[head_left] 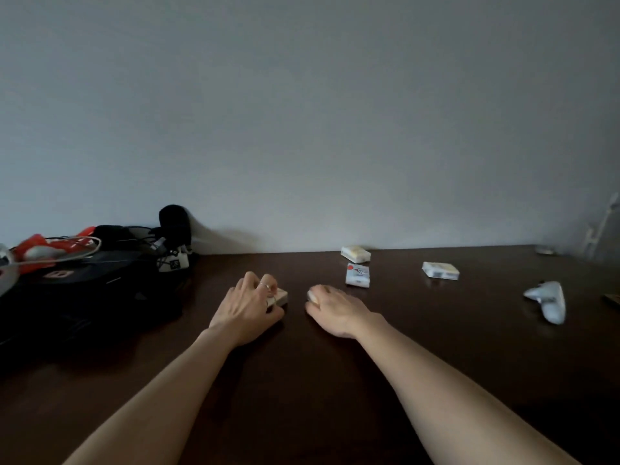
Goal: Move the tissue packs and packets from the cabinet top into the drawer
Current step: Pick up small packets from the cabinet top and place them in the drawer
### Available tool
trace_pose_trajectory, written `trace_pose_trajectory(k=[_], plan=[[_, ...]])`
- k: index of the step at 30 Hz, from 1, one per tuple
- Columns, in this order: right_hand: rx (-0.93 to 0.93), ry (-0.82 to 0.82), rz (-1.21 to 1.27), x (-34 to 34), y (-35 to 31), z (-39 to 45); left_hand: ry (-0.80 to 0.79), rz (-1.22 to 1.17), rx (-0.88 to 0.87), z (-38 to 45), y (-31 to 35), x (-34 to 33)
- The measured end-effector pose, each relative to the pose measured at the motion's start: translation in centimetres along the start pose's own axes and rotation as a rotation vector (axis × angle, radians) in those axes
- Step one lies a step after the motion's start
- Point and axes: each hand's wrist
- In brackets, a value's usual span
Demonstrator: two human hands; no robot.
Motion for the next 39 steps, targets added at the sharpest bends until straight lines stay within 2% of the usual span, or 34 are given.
trace_pose_trajectory(k=[2,4,7,10,12,16,18,20,23,25,29,31,33,36,39], plan=[[0.059,0.041,0.042,0.0,0.0,-2.7,-0.023,-0.048,0.029,-2.1,0.6,0.3],[0.087,0.151,0.178,0.6,-0.3,-5.5,0.010,-0.162,0.057,-4.8,1.6,1.1],[0.011,0.327,0.661,1.2,-2.3,-10.3,0.252,-0.431,0.069,-9.8,3.7,2.1],[-0.007,0.384,1.073,0.2,-5.9,-16.3,0.499,-0.684,0.142,-15.7,6.5,3.2],[0.022,0.425,1.167,-0.8,-8.4,-20.7,0.555,-0.758,0.124,-20.1,7.9,4.0],[0.137,0.428,1.309,-2.8,-12.3,-28.6,0.559,-0.902,0.145,-29.4,9.3,4.2],[0.184,0.344,1.340,-5.5,-13.5,-31.9,0.531,-0.956,0.180,-33.9,9.5,2.6],[0.179,0.215,1.361,-9.3,-14.2,-34.9,0.425,-1.069,0.278,-38.0,9.1,-0.3],[0.074,0.065,1.334,-15.4,-14.4,-38.0,0.196,-1.413,0.534,-42.8,8.0,-4.6],[-0.011,-0.038,1.269,-19.0,-14.2,-39.5,0.077,-1.562,0.677,-45.4,7.0,-7.3],[-0.230,-0.235,1.210,-24.6,-13.8,-40.7,0.018,-1.508,0.864,-48.6,5.1,-11.5],[-0.405,-0.287,1.216,-26.4,-13.9,-40.9,-0.031,-1.406,0.912,-49.5,4.1,-13.0],[-0.485,-0.311,1.168,-27.6,-14.0,-41.1,-0.076,-1.408,0.984,-49.9,3.4,-14.3],[-0.338,-0.321,1.151,-28.2,-14.6,-41.8,-0.079,-1.667,1.121,-50.4,2.9,-15.9],[-0.213,-0.262,1.125,-28.2,-14.5,-42.2,-0.187,-1.762,1.025,-50.8,2.3,-17.2]])
Point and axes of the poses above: each hand's wrist, its own z-axis towards the middle knuckle, its own x-axis out of the back of the hand, y = z × x, and after that the axes turned 10 degrees about -z, right-handed
